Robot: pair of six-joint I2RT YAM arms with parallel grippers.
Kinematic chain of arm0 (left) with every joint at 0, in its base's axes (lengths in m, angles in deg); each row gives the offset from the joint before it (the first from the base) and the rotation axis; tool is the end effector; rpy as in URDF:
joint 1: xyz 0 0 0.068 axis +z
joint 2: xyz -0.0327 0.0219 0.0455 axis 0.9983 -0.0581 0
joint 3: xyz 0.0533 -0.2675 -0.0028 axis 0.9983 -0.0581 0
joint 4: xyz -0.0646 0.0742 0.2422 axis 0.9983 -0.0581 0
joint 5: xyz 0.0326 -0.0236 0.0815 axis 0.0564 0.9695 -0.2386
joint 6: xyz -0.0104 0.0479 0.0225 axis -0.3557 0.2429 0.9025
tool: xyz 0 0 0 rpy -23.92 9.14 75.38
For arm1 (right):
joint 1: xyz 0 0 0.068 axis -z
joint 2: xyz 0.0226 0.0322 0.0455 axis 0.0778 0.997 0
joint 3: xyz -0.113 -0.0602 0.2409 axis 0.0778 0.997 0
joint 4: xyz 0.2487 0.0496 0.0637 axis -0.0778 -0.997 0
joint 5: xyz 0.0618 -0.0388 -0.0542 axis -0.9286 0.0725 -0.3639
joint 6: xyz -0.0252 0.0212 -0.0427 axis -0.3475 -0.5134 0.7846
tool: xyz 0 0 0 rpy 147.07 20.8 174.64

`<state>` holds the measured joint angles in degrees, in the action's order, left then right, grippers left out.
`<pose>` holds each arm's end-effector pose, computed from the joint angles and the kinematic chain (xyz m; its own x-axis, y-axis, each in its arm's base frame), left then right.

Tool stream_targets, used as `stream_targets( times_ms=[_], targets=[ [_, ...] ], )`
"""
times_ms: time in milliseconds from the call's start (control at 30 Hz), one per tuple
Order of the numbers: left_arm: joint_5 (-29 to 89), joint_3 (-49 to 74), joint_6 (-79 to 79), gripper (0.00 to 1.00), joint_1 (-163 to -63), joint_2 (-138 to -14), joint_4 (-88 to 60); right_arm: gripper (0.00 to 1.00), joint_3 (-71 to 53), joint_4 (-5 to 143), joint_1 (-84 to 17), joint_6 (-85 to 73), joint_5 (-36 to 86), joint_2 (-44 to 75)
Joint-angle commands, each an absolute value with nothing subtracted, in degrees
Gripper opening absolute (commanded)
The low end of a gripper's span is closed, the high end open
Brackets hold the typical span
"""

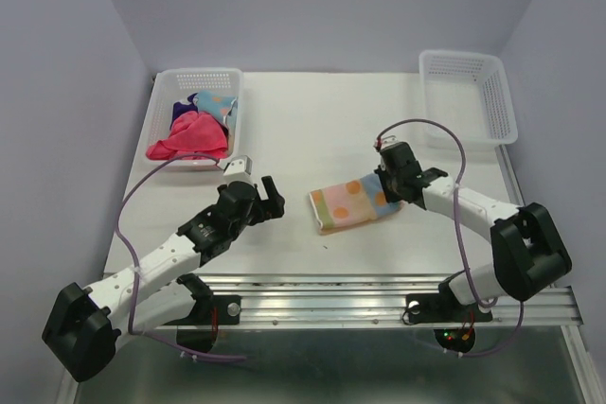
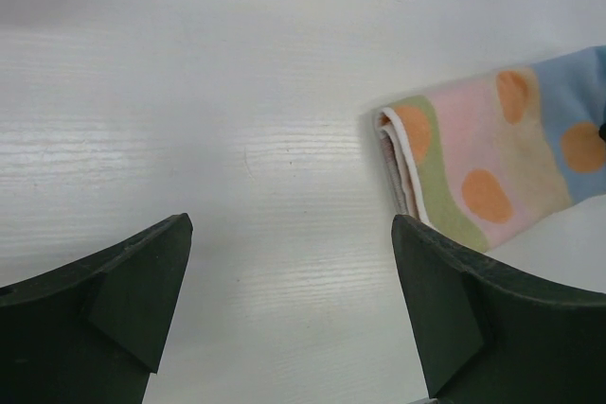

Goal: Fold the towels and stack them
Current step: Neatly place the folded towel into the bin

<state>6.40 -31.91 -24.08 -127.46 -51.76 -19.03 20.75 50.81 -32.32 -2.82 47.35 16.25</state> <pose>0.1575 -0.1234 0.2275 -0.5392 -0.2852 -0.7924 0.1662 0.8864 -0.4321 0.2514 0.1225 0.1903 -0.7428 -0.3197 -0.5883 -0.2735 0.9469 -0.1693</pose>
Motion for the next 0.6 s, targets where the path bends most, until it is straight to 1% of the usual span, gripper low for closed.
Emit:
stream_targets(
  times_ms=[0,33,167,200,233,267,367,533,567],
  targets=[
    [4.0,-30.44,-22.37,0.99,-127.63,-51.05,-18.09,0.01,18.3,47.82,-26.89,11.41,49.06,11.14],
    [3.74,-30.35,-22.19,0.99,-127.63,-50.96,-18.09,0.01,19.0,48.35,-24.44,13.8,46.87,10.18],
    [2.95,-29.65,-21.23,0.99,-127.54,-51.14,-17.65,0.01,18.04,49.49,-21.52,26.27,43.78,6.75],
    [2.42,-29.21,-20.79,0.99,-127.54,-51.48,-17.73,0.01,18.04,49.41,-21.34,34.31,42.12,5.61],
    [2.16,-28.95,-20.61,0.99,-127.54,-51.75,-17.73,0.01,17.86,49.41,-20.38,37.96,39.67,5.08],
    [1.81,-28.68,-20.35,0.99,-127.54,-52.01,-17.82,0.01,16.38,49.41,-19.85,40.17,39.73,4.98],
    [-0.13,-27.63,-20.08,0.99,-127.54,-53.07,-18.44,0.01,11.9,46.25,-17.22,46.59,37.46,6.39],
    [-3.37,-25.52,-20.17,0.99,-127.45,-54.91,-20.01,0.01,4.52,40.73,-13.96,58.35,38.33,10.78],
    [-3.91,-25.08,-20.34,0.99,-127.45,-55.18,-20.45,0.01,3.46,40.1,-11.87,59.86,37.54,11.65]
  ],
)
